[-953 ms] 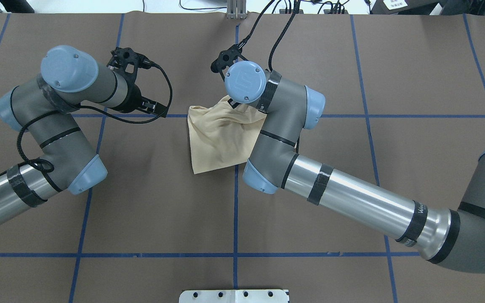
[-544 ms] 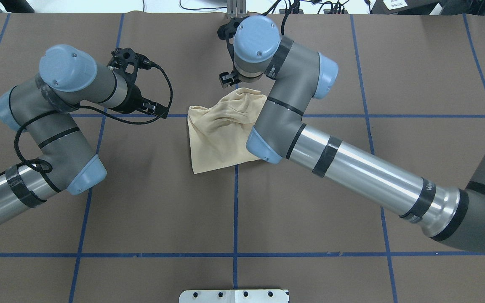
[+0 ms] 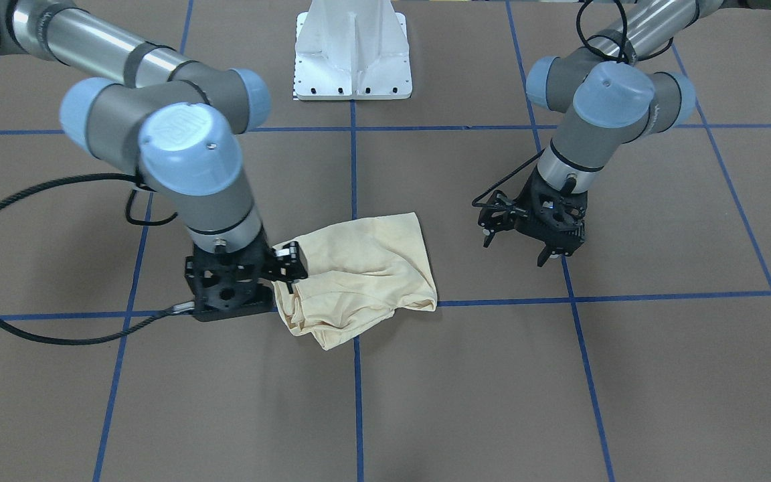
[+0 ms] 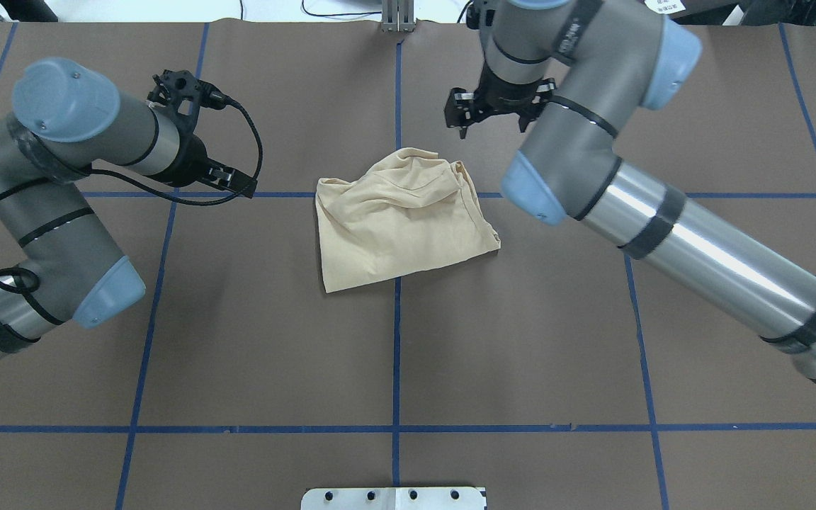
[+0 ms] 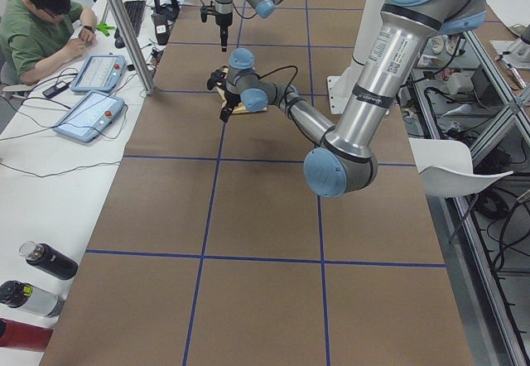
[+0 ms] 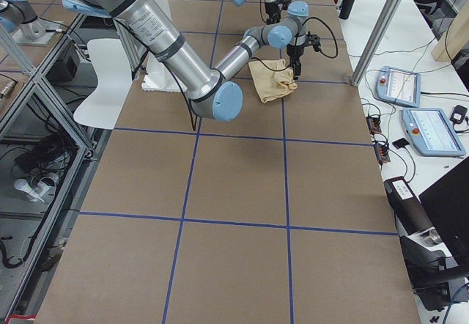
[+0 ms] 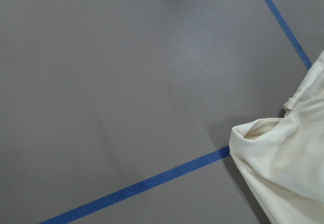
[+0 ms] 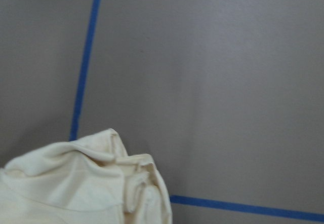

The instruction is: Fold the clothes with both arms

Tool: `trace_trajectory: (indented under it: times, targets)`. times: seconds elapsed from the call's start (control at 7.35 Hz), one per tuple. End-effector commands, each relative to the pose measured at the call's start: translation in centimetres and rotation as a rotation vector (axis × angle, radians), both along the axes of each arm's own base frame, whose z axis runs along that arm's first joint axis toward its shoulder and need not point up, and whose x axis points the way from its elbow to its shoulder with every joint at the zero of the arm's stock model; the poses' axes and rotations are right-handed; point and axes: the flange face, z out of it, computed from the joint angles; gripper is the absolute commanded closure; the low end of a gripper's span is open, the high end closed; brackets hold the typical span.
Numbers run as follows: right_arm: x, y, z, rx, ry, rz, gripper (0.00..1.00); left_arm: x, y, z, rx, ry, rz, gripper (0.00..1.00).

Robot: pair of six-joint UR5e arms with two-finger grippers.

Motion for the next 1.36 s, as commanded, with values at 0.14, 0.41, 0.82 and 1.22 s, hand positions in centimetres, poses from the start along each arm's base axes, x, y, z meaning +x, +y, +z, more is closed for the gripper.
trace_trajectory:
  times: [0.14,0.41,0.82,1.22]
  targets:
    - [15.2,2.5,12.1,0.051,0.071,-0.051,0.00,-11.4,-1.4,1.6,0.111,-0.184,0.047,0.00]
    - [27.3,3.3,22.3,0.071,0.074,-0.154,0.00,-21.7,-2.7,7.2,0.160,-0.241,0.101,0.00]
    - [42.0,10.9,36.1,0.034,0.107,-0.189,0.00,-30.1,0.1,15.8,0.045,-0.257,0.086,0.00]
    - [49.1,19.1,42.2,0.002,0.044,-0.109,0.00,-36.2,-0.3,19.9,-0.076,-0.247,-0.013,0.00]
